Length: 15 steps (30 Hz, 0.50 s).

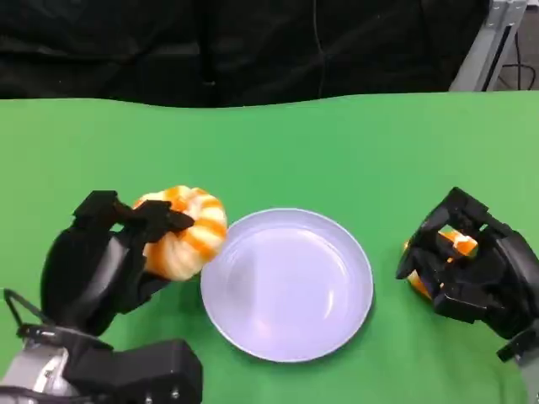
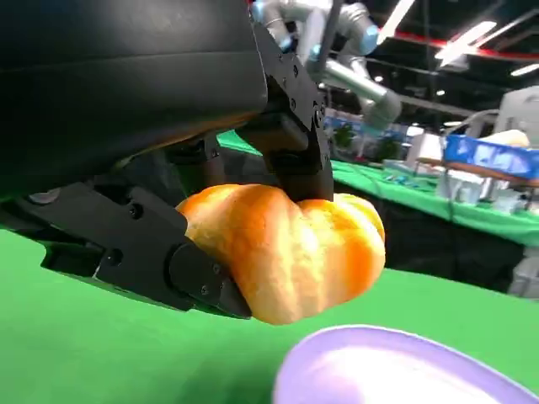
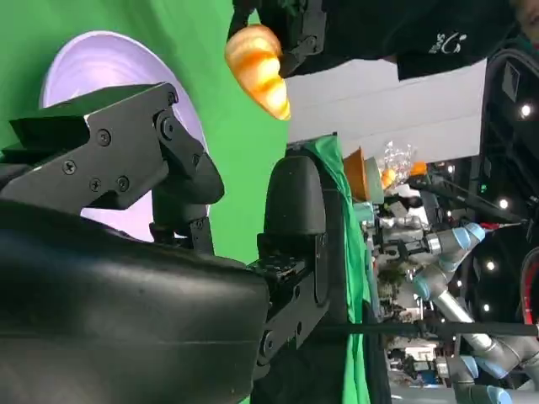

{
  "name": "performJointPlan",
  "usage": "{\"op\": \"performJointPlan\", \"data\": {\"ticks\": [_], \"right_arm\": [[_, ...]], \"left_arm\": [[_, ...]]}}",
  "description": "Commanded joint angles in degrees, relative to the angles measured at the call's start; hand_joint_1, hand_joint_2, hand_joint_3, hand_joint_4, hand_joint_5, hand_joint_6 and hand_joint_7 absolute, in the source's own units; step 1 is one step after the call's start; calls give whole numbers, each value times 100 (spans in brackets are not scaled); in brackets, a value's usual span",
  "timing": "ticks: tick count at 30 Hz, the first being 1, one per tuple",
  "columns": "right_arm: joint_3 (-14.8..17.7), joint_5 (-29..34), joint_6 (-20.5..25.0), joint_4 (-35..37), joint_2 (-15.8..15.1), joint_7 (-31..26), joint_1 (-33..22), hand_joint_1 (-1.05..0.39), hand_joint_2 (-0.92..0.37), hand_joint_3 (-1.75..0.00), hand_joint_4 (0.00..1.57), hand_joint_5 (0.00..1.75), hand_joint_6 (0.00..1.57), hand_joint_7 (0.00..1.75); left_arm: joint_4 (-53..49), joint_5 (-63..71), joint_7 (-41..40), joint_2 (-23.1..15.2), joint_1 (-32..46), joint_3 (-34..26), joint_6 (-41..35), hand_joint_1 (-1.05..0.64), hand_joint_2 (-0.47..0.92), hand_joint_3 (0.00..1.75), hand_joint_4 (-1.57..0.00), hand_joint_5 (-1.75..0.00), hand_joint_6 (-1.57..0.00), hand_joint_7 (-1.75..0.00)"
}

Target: Grasp the bread from the table and place it into the plate.

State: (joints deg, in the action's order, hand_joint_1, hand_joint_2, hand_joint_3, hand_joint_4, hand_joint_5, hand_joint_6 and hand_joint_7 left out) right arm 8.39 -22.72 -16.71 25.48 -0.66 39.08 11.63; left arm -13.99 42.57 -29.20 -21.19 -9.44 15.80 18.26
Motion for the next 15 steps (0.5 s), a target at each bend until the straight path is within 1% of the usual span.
{"op": "performJointPlan", "data": {"ticks": [1, 4, 7, 9, 15], "right_arm": [[35, -51, -41, -43, -41, -5, 41, 15, -68, -114, 43, 175, 33, 164], [21, -31, -25, -97, -27, -51, 18, 16, -68, -114, 43, 175, 33, 164], [10, -4, -63, -105, -25, -63, 7, 16, -68, -114, 44, 175, 33, 164], [6, 8, -80, -100, -23, -67, 5, 15, -67, -114, 44, 175, 34, 164], [31, -36, -113, -41, -30, -10, 25, 14, -67, -114, 44, 175, 34, 163]], "left_arm": [[-38, -75, 224, 39, -167, 30, 106, -13, 92, 20, -42, -153, -56, -121], [-78, -81, 313, 90, -265, 77, 196, -12, 92, 18, -41, -155, -55, -123], [-167, -73, 364, 148, -352, 111, 264, -12, 92, 16, -43, -151, -57, -118], [-239, -62, 376, 183, -405, 134, 303, -12, 92, 13, -48, -144, -61, -111], [-500, -109, 390, 310, -593, 226, 515, -11, 92, 9, -51, -143, -64, -108]]}}
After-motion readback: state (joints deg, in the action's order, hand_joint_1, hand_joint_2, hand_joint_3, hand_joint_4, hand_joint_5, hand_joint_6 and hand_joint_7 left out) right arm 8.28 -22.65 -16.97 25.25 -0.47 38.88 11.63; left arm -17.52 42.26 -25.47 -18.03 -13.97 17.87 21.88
